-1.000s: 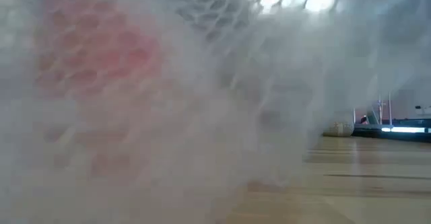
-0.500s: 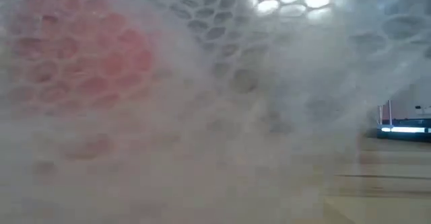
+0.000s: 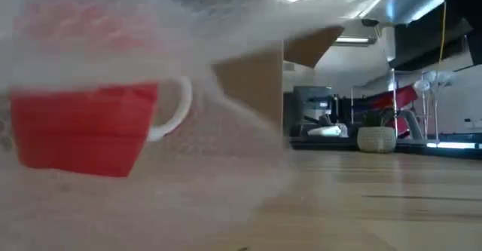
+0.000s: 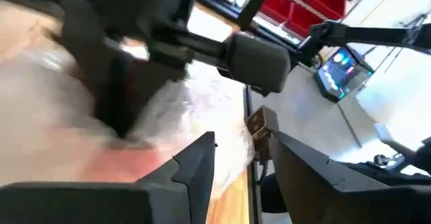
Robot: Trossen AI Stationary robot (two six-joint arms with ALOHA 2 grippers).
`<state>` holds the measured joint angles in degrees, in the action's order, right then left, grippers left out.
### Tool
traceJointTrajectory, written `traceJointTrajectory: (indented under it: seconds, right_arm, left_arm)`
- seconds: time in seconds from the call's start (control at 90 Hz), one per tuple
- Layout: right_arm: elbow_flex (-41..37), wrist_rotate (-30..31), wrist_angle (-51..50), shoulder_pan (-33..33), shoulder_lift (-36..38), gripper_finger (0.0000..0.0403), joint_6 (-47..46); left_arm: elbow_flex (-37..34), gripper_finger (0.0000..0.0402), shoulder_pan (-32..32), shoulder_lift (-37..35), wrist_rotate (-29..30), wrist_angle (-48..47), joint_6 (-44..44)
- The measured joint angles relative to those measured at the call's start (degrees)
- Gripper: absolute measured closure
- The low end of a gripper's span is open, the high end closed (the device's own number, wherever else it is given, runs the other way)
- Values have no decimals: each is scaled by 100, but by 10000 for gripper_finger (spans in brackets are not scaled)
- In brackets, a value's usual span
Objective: Wrap mug
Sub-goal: Wrap the red mug with bubble wrap
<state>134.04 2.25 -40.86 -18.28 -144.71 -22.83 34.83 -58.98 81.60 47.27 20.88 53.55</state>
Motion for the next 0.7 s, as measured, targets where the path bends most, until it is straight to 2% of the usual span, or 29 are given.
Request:
traceJointTrajectory:
  seconds: [0.1,0.244,0.456,0.7]
  right_arm:
    - [-2,89,254,4,-4,403,-178]
    - [-2,17,353,-3,-4,403,-274]
    - [-2,-232,316,-40,22,403,-398]
    - [-2,-545,283,-39,48,403,-417]
  left_arm:
    - [0,273,92,283,-176,205,168]
    - [0,273,218,435,-46,256,172]
    - [0,273,493,412,54,278,-145]
    - [40,273,533,412,9,555,-600]
